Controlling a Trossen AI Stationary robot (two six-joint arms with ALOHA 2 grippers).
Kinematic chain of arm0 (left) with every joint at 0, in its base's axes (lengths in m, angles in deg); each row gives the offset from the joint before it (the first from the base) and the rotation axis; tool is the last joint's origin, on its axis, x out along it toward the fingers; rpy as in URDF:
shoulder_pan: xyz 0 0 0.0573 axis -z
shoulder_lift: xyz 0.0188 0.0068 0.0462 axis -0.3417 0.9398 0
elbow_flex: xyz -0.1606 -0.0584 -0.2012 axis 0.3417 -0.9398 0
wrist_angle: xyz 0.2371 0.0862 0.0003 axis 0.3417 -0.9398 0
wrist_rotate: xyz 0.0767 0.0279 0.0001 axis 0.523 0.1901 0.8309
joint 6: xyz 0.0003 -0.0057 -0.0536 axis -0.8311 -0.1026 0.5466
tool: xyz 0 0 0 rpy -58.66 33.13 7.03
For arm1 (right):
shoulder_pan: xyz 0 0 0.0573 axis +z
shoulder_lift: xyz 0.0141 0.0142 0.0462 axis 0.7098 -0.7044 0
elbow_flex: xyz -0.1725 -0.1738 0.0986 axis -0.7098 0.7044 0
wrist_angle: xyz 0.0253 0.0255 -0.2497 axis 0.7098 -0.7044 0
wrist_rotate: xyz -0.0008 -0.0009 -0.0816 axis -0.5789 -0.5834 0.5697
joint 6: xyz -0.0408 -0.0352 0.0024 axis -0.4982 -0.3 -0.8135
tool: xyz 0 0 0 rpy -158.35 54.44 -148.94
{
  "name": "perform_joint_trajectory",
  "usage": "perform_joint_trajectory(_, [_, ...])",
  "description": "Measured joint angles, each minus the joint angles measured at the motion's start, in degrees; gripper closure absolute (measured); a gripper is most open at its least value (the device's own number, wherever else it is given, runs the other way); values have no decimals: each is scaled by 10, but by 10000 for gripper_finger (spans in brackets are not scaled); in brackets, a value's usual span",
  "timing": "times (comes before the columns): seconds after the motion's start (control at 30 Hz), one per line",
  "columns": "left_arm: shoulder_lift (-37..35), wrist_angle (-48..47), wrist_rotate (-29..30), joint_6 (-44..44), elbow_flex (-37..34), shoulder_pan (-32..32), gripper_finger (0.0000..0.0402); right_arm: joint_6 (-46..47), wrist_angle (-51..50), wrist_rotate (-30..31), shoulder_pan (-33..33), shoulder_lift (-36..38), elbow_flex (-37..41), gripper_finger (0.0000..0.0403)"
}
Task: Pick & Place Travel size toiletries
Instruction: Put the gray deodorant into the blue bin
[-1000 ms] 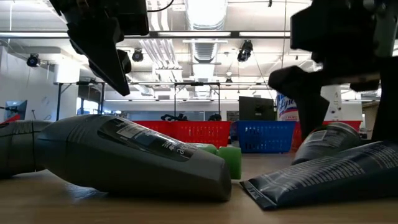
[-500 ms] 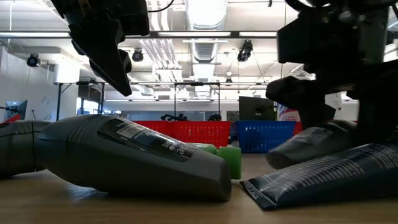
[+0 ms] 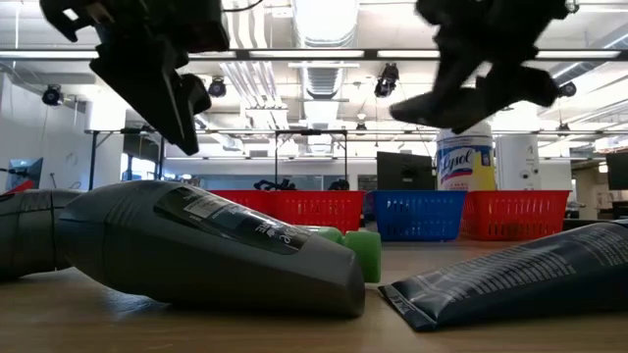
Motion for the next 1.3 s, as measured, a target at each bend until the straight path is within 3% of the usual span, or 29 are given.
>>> perform_joint_trajectory(0.07, [0, 2, 0, -39, 0, 0, 239, 58, 33, -2, -35, 18, 25, 186])
perform_joint_trajectory(0.23, [1, 42, -1, -129, 0, 0, 238, 55, 119, -54, -113, 8, 76, 173])
perform_joint_trajectory(0.37, [14, 106, -31, -142, 0, -1, 238, 39, 119, -76, -146, -10, 81, 180])
perform_joint_trajectory(0.47, [30, 104, -63, -137, 0, -1, 238, 25, 117, -95, -151, -13, 81, 175])
perform_joint_trajectory(0.7, [52, 35, -122, -22, 0, 8, 238, 2, 118, -90, -127, -6, 64, 117])
perform_joint_trajectory(0.97, [18, -7, -118, 130, 1, 76, 238, -16, 114, -84, -101, -6, 49, 45])
perform_joint_trajectory(1.3, [17, -16, -94, 256, 1, 157, 232, -33, 85, -80, -71, -6, 32, 41])
